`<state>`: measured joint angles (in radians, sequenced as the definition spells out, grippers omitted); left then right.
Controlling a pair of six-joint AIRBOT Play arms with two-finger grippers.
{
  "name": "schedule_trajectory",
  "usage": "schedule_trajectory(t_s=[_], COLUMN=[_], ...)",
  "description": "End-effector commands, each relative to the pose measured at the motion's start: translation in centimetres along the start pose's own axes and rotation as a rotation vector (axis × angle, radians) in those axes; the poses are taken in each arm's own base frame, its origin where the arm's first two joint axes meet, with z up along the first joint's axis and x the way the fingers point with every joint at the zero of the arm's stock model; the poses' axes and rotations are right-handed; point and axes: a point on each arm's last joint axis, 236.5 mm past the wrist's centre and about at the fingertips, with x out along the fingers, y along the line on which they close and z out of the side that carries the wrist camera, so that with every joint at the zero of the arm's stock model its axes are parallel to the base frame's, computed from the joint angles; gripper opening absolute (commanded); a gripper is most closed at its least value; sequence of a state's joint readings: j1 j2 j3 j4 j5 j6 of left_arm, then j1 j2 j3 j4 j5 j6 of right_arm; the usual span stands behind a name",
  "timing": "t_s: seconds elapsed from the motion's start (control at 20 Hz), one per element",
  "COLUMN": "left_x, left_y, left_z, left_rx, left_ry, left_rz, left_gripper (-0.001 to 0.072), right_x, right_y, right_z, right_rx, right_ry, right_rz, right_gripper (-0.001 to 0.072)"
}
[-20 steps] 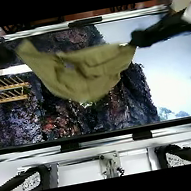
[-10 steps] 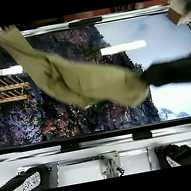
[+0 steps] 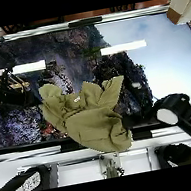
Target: Fold the shirts.
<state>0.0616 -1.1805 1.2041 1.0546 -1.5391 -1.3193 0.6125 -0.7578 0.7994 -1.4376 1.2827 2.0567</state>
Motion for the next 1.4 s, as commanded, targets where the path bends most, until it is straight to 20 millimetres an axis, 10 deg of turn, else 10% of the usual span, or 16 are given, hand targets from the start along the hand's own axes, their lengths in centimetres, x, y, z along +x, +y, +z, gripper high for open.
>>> schedule_trajectory(t_s=[0.0, 0.1, 0.25, 0.6, 1.35], left_x=[1.9, 2.2, 2.6, 3.0, 3.0], left_y=[1.5, 1.3, 0.9, 0.2, 0.5], left_z=[-3.3, -3.2, -2.1, -1.1, 0.3], left_rx=[-0.017, -0.012, 0.003, 0.025, 0.027], left_ry=[0.095, 0.086, 0.045, 0.009, -0.049], left_rz=[0.027, 0.028, 0.037, 0.043, 0.057], left_gripper=[0.0040, 0.0040, 0.0040, 0.0041, 0.0041], right_x=[-5.4, -6.9, -1.7, 15.2, 18.6], right_y=[-0.7, -0.3, 2.4, 0.7, 3.7], right_z=[10.9, 17.3, 21.9, 20.6, 21.8], right_rx=[0.051, 0.095, 0.076, 0.065, -0.159], right_ry=[-0.368, -0.462, -0.313, 0.139, 0.001], right_rz=[0.022, 0.132, 0.314, 0.266, 0.150], right_gripper=[0.0539, 0.0539, 0.0539, 0.0538, 0.0539])
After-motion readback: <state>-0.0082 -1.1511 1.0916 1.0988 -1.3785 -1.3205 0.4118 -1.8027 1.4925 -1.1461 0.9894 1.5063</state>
